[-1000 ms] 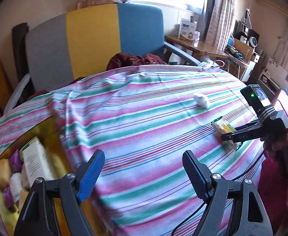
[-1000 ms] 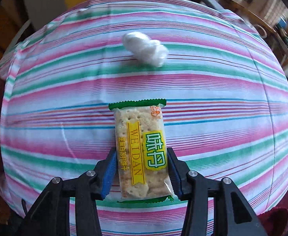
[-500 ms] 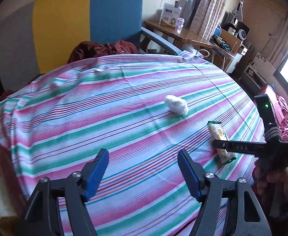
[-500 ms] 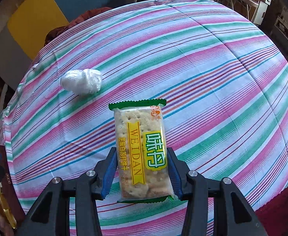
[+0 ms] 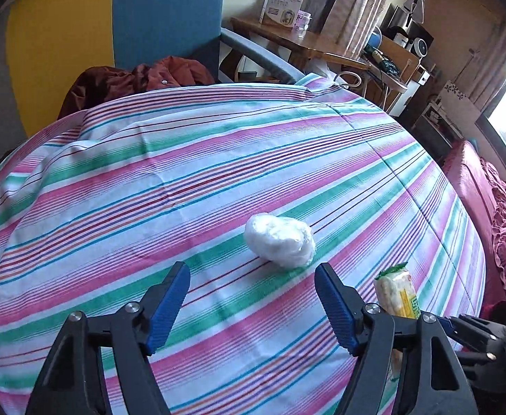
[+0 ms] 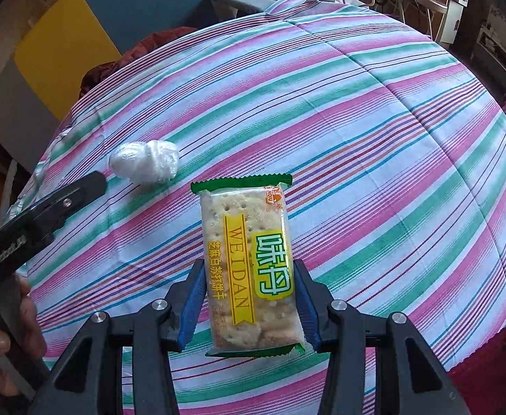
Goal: Organize objects
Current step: 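Grasp the white plastic-wrapped ball with the left gripper, then carry the plastic-wrapped ball into the tray and open the left gripper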
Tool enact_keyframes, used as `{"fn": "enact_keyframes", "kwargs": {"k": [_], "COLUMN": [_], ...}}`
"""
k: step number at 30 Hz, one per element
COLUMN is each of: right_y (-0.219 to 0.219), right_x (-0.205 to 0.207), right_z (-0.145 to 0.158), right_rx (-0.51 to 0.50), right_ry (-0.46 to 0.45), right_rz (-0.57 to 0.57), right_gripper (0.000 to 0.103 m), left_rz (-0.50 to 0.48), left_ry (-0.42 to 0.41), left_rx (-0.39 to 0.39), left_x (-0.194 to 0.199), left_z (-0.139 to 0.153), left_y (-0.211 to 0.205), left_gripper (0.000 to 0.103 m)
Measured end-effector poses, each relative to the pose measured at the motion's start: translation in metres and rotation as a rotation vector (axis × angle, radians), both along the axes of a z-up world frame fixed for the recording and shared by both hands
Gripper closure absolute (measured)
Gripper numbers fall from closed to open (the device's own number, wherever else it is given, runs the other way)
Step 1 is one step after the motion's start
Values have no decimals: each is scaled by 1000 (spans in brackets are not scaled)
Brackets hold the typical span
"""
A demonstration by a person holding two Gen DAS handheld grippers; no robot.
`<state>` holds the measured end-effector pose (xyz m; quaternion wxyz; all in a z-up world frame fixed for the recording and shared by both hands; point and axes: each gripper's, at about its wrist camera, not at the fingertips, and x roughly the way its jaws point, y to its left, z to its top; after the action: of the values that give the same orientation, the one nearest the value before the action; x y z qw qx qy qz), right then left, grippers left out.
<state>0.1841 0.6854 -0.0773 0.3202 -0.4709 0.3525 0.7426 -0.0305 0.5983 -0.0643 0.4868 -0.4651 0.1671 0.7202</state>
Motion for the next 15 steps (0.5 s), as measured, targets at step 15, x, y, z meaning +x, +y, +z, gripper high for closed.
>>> {"fn": "enact_keyframes", "kwargs": {"k": [15], "right_y": [2], "right_x": [-1], "right_z": [-5], "right_rx": [-10], "right_ry": [4], "right_rz": [10], "right_gripper": [54], "left_rz": [-33], "left_ry": [-1], "left_rx": [-43], "left_x": [8], "left_z": [-24], "left_y": [34], "left_gripper": [54]}}
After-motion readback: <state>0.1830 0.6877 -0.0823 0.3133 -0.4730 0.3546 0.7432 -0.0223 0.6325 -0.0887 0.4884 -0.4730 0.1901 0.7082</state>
